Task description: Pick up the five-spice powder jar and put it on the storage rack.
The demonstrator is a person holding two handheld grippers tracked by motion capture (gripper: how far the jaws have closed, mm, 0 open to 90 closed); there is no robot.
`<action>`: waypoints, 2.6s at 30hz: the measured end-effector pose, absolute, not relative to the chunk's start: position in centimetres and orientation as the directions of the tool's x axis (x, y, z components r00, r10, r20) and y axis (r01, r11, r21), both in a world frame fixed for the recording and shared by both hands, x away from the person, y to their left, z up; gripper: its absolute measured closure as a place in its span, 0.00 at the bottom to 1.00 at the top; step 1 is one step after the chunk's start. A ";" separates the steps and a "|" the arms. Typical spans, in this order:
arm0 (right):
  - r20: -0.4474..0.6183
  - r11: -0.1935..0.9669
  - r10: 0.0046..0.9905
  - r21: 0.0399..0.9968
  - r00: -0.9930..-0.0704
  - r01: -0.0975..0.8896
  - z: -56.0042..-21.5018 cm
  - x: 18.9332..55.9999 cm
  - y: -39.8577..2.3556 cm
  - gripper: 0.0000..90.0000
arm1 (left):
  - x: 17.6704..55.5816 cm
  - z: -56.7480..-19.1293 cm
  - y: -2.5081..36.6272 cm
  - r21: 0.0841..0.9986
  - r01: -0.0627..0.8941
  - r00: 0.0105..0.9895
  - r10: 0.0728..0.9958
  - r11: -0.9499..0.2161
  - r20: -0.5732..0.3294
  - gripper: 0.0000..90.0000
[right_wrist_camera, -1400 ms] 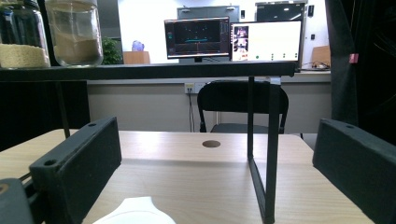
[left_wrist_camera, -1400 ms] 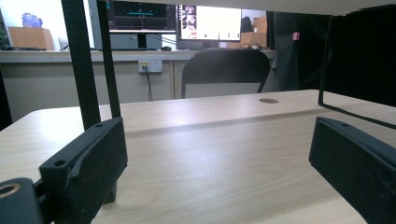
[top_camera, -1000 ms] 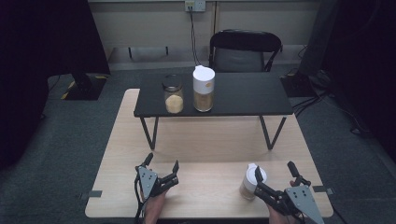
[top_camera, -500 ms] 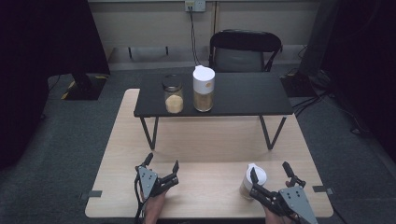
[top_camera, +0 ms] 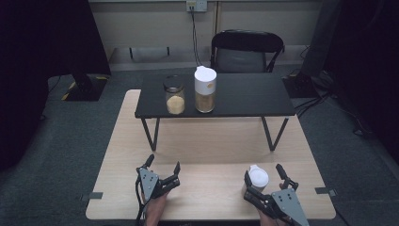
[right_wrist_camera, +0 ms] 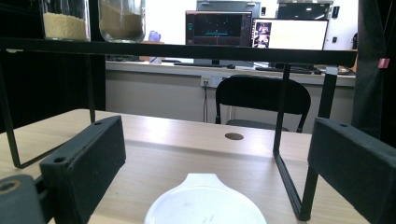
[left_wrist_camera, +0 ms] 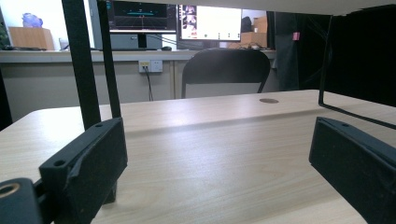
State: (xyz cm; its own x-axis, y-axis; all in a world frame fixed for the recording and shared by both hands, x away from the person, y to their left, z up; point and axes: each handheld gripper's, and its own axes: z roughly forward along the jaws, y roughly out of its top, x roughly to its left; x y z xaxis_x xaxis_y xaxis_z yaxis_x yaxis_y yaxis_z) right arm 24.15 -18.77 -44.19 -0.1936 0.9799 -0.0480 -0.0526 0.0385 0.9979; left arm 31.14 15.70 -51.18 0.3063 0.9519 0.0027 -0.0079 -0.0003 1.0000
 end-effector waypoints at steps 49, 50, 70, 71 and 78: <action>0.005 0.002 0.979 0.999 -0.205 0.036 -48.1 24.5 -18.6 0.13 | 31.1 -51.2 15.7 1.000 -0.008 0.306 0.952 0.000 0.002 0.04; 0.011 -0.003 0.980 0.999 -0.200 0.038 -48.2 24.5 -18.7 0.13 | 31.1 -51.2 15.7 1.000 -0.008 0.306 0.952 0.000 0.002 0.04; 0.040 -0.020 0.972 0.996 -0.233 0.088 -50.0 24.7 -19.1 0.29 | 31.1 -51.2 15.7 1.000 -0.008 0.306 0.952 0.001 0.002 0.04; 0.041 -0.020 0.971 0.996 -0.236 0.088 -50.0 24.7 -19.1 0.31 | 31.1 -51.2 15.7 1.000 -0.008 0.306 0.952 0.001 0.002 0.04; 0.030 -0.009 0.970 0.996 -0.240 0.087 -49.9 24.6 -19.0 0.33 | 31.1 -51.2 15.7 1.000 -0.008 0.305 0.952 0.001 0.002 0.04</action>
